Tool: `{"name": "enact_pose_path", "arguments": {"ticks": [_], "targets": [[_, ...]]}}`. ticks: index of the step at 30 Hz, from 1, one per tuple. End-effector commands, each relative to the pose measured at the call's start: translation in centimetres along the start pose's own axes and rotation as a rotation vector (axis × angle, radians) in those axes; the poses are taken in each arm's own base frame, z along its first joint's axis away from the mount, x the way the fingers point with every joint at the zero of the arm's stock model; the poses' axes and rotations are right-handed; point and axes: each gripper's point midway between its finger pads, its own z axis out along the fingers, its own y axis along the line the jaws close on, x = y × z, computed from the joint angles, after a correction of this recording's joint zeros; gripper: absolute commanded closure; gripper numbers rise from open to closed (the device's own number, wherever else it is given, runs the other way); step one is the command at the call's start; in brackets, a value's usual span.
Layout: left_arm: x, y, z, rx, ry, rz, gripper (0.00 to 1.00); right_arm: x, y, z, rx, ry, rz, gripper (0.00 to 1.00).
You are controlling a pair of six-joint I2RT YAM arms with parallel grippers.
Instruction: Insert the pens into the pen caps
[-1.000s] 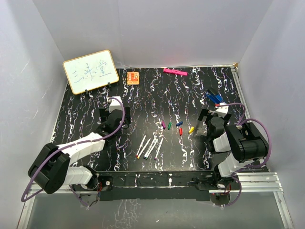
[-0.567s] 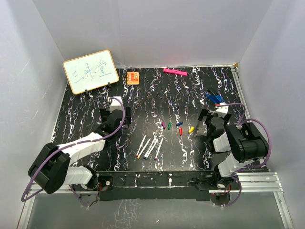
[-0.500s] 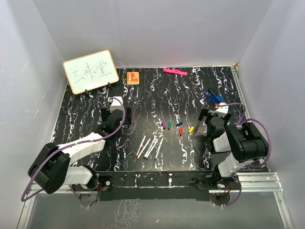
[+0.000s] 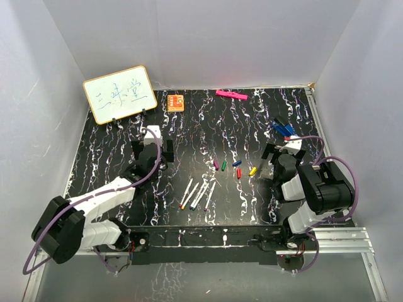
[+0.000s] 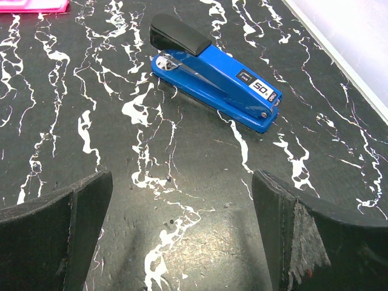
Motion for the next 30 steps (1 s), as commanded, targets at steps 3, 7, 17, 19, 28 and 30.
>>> {"name": "enact_pose_path", "arguments": {"ticks": [3,7,17,19,28,30], "targets": [[-0.8,-0.7,0.2,0.003,0.016,0.009,0.02,-1.8,0.2,0.7,0.001,-0.058,0.013,0.02],[-1.2,-0.6,0.3,-0.016,0.011,-0.012,0.02,-1.8,0.2,0.7,0.001,-0.057,0.014,0.02],[-2.5,-0.3,-0.3,-0.115,-0.010,0.065,0.02,-2.1,0.2,0.8,0.004,-0.048,0.013,0.02],[-2.5,-0.5,-0.4,-0.101,-0.015,0.063,0.01,-2.3,0.2,0.8,0.004,-0.060,0.010,0.02],[-4.2,-0.4,-1.5,-0.052,-0.085,0.027,0.02,-2.2,0.2,0.8,0.004,-0.056,0.007,0.02],[-4.5,-0.5,-1.6,-0.056,-0.063,0.010,0.02,-2.6,0.5,0.8,-0.013,-0.068,0.003,0.02]]}}
